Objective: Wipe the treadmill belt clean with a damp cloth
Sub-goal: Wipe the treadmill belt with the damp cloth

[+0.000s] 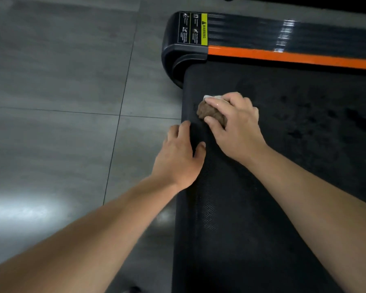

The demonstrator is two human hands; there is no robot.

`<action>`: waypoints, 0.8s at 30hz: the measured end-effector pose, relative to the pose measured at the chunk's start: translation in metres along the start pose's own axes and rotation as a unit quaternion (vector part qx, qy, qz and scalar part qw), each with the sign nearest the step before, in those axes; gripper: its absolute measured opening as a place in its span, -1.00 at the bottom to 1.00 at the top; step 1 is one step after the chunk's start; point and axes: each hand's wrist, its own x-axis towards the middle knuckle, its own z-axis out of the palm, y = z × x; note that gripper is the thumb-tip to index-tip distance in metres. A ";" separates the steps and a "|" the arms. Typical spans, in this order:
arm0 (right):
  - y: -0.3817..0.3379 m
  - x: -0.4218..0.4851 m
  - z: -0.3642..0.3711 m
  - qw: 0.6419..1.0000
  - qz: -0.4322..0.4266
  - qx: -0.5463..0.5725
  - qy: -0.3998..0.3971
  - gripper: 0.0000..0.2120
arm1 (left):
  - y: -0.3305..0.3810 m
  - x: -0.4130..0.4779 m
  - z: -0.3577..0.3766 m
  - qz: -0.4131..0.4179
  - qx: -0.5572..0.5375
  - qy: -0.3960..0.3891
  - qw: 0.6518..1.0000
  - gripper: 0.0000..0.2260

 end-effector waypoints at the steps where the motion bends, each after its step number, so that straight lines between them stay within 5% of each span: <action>1: 0.002 -0.002 0.002 1.000 -0.015 -0.008 -0.001 -0.59 | -0.004 -0.001 0.005 0.006 -0.021 0.004 1.000 -0.46; 8: 0.020 -0.006 0.000 0.988 -0.150 0.024 -0.027 -0.63 | -0.015 -0.003 0.027 0.008 -0.132 0.012 0.991 -0.38; 15: 0.030 0.102 0.009 0.998 -0.055 -0.020 0.006 -0.64 | -0.008 0.002 0.027 -0.015 -0.161 -0.001 0.987 -0.37; 18: 0.026 0.035 0.007 0.989 -0.142 0.029 -0.031 -0.64 | -0.011 0.000 0.028 -0.014 -0.163 -0.001 0.986 -0.34; 21: 0.034 0.058 0.000 0.980 -0.195 0.004 -0.043 -0.66 | -0.014 -0.004 0.030 -0.016 -0.202 -0.008 0.979 -0.33; 24: 0.034 0.122 0.003 0.996 -0.089 -0.014 0.023 -0.67 | -0.018 -0.008 0.034 -0.009 -0.237 0.008 0.971 -0.39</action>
